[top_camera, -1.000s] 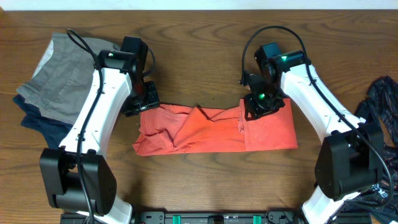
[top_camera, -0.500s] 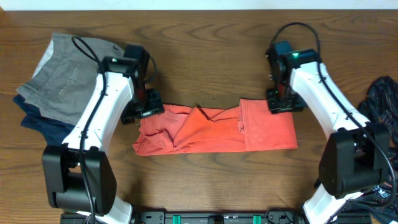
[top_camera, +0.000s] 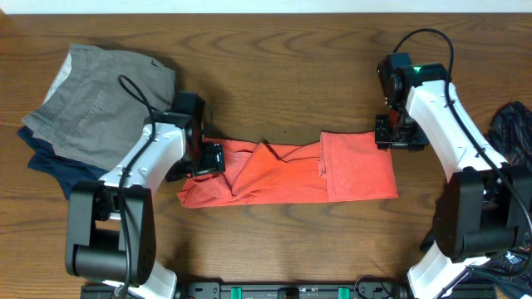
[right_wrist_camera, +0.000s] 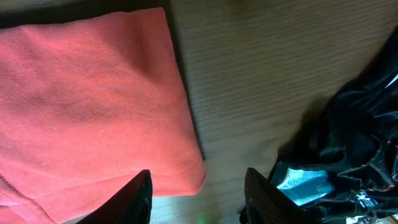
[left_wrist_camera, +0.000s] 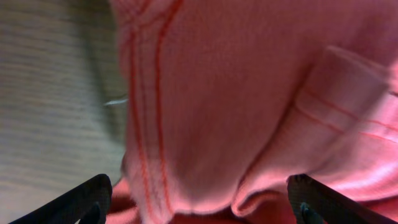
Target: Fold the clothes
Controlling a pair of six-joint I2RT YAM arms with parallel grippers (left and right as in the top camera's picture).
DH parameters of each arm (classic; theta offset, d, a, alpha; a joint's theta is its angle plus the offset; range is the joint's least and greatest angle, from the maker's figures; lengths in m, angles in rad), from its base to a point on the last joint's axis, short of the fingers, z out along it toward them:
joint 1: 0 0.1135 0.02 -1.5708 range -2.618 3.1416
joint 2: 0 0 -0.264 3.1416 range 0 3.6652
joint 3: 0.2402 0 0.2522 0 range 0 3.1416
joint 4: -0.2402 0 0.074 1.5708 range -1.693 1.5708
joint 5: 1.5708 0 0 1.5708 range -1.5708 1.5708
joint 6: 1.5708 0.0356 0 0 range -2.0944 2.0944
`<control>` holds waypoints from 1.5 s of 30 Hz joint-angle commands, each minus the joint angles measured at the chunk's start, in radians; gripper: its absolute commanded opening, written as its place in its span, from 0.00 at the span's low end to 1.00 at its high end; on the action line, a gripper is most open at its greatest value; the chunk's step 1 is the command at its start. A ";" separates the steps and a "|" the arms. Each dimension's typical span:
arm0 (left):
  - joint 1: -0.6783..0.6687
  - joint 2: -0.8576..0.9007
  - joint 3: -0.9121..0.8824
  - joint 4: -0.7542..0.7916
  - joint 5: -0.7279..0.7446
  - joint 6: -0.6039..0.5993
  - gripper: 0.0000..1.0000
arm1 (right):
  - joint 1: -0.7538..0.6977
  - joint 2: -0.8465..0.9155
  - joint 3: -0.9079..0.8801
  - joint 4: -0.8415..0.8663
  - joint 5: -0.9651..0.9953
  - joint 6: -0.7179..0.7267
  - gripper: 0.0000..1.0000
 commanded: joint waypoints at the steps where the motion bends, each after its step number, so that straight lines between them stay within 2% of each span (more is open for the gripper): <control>1: 0.005 0.031 -0.037 0.037 -0.019 0.036 0.91 | -0.011 -0.015 -0.006 0.001 0.017 0.016 0.46; 6: 0.005 0.068 -0.070 0.085 0.029 0.036 0.89 | -0.011 -0.015 -0.006 0.001 0.016 0.013 0.46; 10: 0.005 0.072 -0.071 0.084 0.078 0.036 0.67 | -0.011 -0.015 -0.006 0.001 0.016 0.014 0.47; 12: 0.005 0.072 -0.071 0.083 0.079 0.037 0.49 | -0.011 -0.015 -0.006 0.001 0.016 0.014 0.46; 15: 0.007 0.072 -0.068 0.082 0.074 0.043 0.06 | -0.014 -0.015 -0.006 0.001 0.017 0.014 0.46; 19: 0.032 0.062 -0.002 0.002 0.046 0.042 0.06 | -0.037 -0.015 -0.006 0.001 0.017 0.014 0.46; 23: 0.087 0.033 0.149 -0.184 -0.057 0.012 0.06 | -0.095 -0.015 -0.006 0.000 0.017 -0.011 0.46; 28: 0.135 0.006 0.318 -0.346 -0.064 -0.011 0.06 | -0.185 -0.015 -0.006 -0.001 0.016 -0.047 0.46; 30: 0.131 0.003 0.375 -0.398 -0.037 -0.043 0.06 | -0.214 -0.015 -0.006 -0.005 0.017 -0.074 0.45; 33: 0.096 -0.001 0.423 -0.452 0.089 -0.044 0.06 | -0.240 -0.015 -0.006 -0.009 0.017 -0.096 0.45; 37: 0.001 -0.005 0.428 -0.455 0.237 -0.087 0.06 | -0.247 -0.015 -0.006 -0.010 0.016 -0.100 0.45; 41: -0.133 -0.005 0.428 -0.400 0.238 -0.169 0.06 | -0.245 -0.015 -0.006 -0.011 -0.013 -0.110 0.45; 45: -0.282 -0.005 0.428 -0.279 0.233 -0.255 0.06 | -0.245 -0.015 -0.006 -0.012 -0.023 -0.116 0.45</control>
